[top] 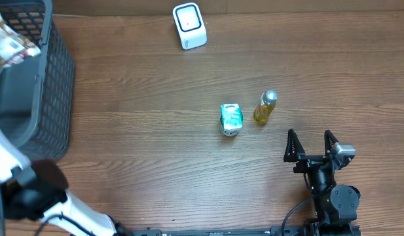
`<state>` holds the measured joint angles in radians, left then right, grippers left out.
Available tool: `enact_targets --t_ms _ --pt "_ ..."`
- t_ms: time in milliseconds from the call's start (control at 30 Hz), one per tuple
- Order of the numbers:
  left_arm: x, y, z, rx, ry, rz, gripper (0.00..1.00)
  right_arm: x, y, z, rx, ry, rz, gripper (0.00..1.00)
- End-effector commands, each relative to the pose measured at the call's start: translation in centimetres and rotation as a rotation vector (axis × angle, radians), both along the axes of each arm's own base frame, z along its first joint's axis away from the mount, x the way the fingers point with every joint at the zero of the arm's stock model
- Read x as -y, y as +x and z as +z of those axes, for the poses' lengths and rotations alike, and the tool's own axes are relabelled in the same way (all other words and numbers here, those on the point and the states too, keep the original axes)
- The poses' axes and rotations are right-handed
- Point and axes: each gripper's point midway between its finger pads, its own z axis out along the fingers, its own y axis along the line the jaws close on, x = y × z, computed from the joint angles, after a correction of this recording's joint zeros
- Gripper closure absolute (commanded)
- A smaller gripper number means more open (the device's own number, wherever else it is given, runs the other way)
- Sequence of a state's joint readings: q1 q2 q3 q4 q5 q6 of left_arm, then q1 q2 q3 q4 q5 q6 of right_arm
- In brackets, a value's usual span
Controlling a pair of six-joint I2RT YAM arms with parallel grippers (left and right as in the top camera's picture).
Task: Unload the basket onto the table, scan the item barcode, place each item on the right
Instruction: 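Lift the wipes pack and bag out and carry toward the scanner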
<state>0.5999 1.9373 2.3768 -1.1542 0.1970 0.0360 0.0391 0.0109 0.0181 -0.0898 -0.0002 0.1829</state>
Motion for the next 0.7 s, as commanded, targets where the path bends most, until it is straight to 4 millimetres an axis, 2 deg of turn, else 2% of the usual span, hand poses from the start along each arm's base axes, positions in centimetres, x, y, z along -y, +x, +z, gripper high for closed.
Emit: enact_targets --t_ms 0,100,233,400,667 --pt "2.2 -3.1 7.2 0.147 0.061 0.039 0.83 0.1 0.0 -0.2 0.004 -0.004 -0.001 0.00" --pt "4.9 -4.7 9.2 0.180 0.040 0.009 0.83 0.1 0.0 -0.2 0.004 -0.004 -0.001 0.00" --pt "9.1 -5.4 9.2 0.153 0.010 -0.073 0.84 0.1 0.0 -0.2 0.004 -0.004 -0.001 0.00" --pt "15.3 -4.9 6.3 0.024 -0.051 -0.212 0.84 0.1 0.0 -0.2 0.004 -0.004 -0.002 0.00" --pt "22.7 -3.8 0.5 -0.216 -0.089 -0.396 0.85 0.1 0.0 -0.2 0.004 -0.004 -0.001 0.00"
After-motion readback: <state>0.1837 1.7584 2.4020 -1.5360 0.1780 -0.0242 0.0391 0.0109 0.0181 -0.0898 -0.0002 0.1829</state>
